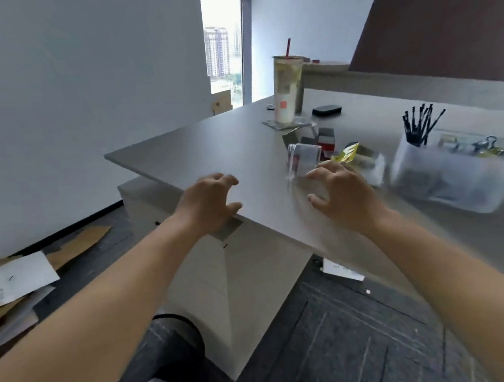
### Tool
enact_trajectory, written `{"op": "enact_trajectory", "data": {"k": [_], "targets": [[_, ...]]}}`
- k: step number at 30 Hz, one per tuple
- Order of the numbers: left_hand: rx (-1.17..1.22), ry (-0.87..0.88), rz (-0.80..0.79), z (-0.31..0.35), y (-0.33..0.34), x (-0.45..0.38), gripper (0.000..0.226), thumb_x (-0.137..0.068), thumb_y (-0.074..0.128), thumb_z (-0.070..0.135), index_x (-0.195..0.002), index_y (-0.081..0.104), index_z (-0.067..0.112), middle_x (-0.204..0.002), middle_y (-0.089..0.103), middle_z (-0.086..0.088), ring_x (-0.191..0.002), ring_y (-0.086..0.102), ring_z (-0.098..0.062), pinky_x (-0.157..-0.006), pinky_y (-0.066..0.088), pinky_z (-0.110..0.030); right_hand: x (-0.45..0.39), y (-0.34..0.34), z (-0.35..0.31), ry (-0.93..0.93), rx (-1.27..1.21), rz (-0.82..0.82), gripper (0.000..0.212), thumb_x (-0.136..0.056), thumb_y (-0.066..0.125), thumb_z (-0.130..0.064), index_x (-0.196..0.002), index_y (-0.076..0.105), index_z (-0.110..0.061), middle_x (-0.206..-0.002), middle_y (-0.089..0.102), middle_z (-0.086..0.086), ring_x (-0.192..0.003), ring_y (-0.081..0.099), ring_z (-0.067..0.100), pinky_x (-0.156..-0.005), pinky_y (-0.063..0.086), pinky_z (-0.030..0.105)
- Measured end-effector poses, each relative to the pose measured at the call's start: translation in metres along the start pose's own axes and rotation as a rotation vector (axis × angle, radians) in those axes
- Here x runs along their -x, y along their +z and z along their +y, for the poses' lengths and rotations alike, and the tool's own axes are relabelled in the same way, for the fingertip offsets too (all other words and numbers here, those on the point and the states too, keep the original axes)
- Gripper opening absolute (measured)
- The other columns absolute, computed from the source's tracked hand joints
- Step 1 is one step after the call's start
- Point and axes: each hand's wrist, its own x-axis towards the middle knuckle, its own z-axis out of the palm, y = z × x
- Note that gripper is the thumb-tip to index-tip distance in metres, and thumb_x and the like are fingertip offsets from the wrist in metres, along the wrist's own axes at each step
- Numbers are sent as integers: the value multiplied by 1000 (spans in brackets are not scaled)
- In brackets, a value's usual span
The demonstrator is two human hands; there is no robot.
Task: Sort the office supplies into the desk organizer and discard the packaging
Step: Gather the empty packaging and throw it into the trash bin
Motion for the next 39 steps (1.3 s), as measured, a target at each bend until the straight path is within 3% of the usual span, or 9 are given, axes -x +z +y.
{"op": "enact_trajectory", "data": {"k": [5,10,13,16,19,23,28,34,39], "targets": [[133,35,-4,32,14,-47,65,-80,61,36,-135,33,14,-140,42,-8,-125,44,-26,-102,37,-36,-16,-8,49,97,67,69,48,-81,59,-19,-126,47,-6,-132,48,16,-122,41,31,-103,33,40],[411,-28,13,61,27,-79,66,-74,67,38,-128,40,9,-134,49,-11,-118,49,-25,-92,41,-32,-33,-3,79,177,77,-3,72,-80,62,-29,-140,24,-14,-149,25,12,-136,22,30,-113,19,41],[488,-37,26,71,35,-81,47,-75,67,33,-111,53,6,-123,56,-13,-111,52,-24,-82,38,-26,-38,3,87,252,79,-106,79,-80,61,-39,-141,17,-17,-151,20,11,-138,18,31,-112,20,43],[560,-48,70,72,37,-81,20,-76,68,23,-83,53,11,-110,61,-16,-104,55,-26,-78,37,-27,-42,6,90,283,78,-110,74,-81,59,-42,-138,23,-12,-145,34,13,-130,34,32,-104,33,43],[600,-27,90,71,35,-81,28,-76,68,15,-64,43,21,-92,61,-13,-94,59,-29,-76,44,-32,-43,7,89,273,101,-74,65,-84,57,-37,-135,27,-9,-137,45,15,-122,44,33,-96,39,42],[581,-10,139,66,31,-76,14,-77,65,9,-85,53,10,-83,57,-4,-82,56,-24,-73,40,-27,-42,6,86,183,206,-34,48,-87,51,-22,-130,35,-9,-124,56,18,-109,54,36,-90,42,40],[495,22,206,53,22,-62,32,-80,62,10,-111,53,8,-84,56,0,-79,52,-17,-72,34,-18,-33,11,84,26,318,121,34,-90,42,-16,-123,48,-11,-112,65,14,-96,62,33,-78,48,36],[458,-10,248,28,8,-29,34,-81,61,12,-114,54,8,-85,56,-2,-78,51,-17,-65,31,-13,-22,8,60,-118,256,356,15,-77,66,-17,-87,69,-7,-56,68,12,-39,61,28,-36,48,30],[451,-49,292,6,-17,10,32,-80,62,10,-111,56,5,-83,57,-5,-78,52,-17,-59,34,-14,-14,1,18,-165,65,415,23,-85,49,-17,-93,67,-6,-60,69,15,-43,62,32,-38,52,37]]}}
